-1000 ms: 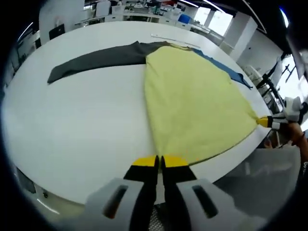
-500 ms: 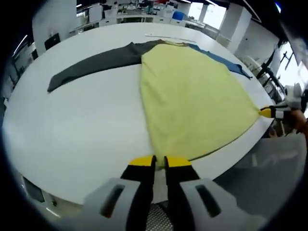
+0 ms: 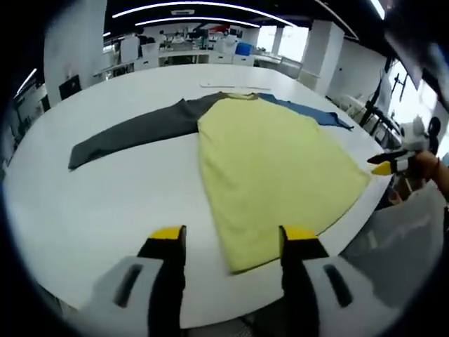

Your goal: Fold the garment on the visible template until the final outline fits inside the template.

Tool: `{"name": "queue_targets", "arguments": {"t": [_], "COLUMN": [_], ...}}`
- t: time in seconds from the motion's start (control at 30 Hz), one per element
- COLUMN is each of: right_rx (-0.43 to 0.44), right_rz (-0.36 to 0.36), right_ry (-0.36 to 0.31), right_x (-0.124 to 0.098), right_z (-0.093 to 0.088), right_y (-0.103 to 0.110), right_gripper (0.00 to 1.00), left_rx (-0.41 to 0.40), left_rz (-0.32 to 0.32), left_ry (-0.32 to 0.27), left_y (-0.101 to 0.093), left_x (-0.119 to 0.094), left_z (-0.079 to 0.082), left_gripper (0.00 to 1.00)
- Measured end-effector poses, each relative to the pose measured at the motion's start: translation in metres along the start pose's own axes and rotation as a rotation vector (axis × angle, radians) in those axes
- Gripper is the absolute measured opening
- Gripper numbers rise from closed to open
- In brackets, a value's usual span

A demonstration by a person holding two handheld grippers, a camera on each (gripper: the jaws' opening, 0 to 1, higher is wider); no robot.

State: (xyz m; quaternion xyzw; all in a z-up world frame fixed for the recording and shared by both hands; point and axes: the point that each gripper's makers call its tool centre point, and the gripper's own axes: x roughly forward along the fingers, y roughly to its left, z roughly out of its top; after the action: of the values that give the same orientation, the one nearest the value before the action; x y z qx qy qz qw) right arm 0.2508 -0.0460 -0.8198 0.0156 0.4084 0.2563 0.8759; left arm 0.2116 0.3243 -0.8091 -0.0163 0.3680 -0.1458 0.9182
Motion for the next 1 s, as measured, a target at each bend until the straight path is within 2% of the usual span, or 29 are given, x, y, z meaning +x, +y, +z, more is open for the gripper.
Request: {"name": "queue_targets", "arguments": {"t": [0.1,0.23,0.33,0.53,0.67,0.83,0.93,1.0], "right_rx": [-0.005,-0.044,0.007,-0.035,-0.044,-0.055,-0.066,-0.057], "right_rz": [-0.011,-0.064,-0.055,-0.088,-0.099,-0.110,-0.130,-0.146], "right_ry": [-0.015,-0.048,-0.124,-0.133,-0.147,-0.164,-0.169,-0.172], "right_x": [-0.002,-0.003,-0.002,-0.005,-0.003,0.005,0.012,0.013], "right_z": [0.009,0.027,0.049,0.070,0.083,0.096,0.101,0.103], "right_y": [-0.008,-0.033,-0.049,-0.078,-0.098,-0.120,-0.149,-0.158], "right_gripper": [0.80,0.80,0.81,0.81,0.81,0.80,0.76,0.74], "left_rx": [0.018,0.016,0.024,0.064,0.063,0.104,0.120,0.116], "left_rz": [-0.007,-0.016,-0.021,-0.037,-0.048,-0.027,-0.021,-0.019], "left_ry": [-0.032,-0.065,-0.085,-0.101,-0.122,-0.137,-0.158,-0.172], "left_y": [-0.001,-0.001,-0.001,-0.003,-0.005,0.000,0.001,0.001], "left_x": [-0.002,-0.002,-0.004,-0.005,-0.006,-0.006,-0.009,-0.011], "left_z": [0.009,0.018,0.024,0.030,0.035,0.042,0.049,0.053], "left_gripper": [0.60,0.70,0.75,0.82,0.89,0.99,0.99,0.99]}}
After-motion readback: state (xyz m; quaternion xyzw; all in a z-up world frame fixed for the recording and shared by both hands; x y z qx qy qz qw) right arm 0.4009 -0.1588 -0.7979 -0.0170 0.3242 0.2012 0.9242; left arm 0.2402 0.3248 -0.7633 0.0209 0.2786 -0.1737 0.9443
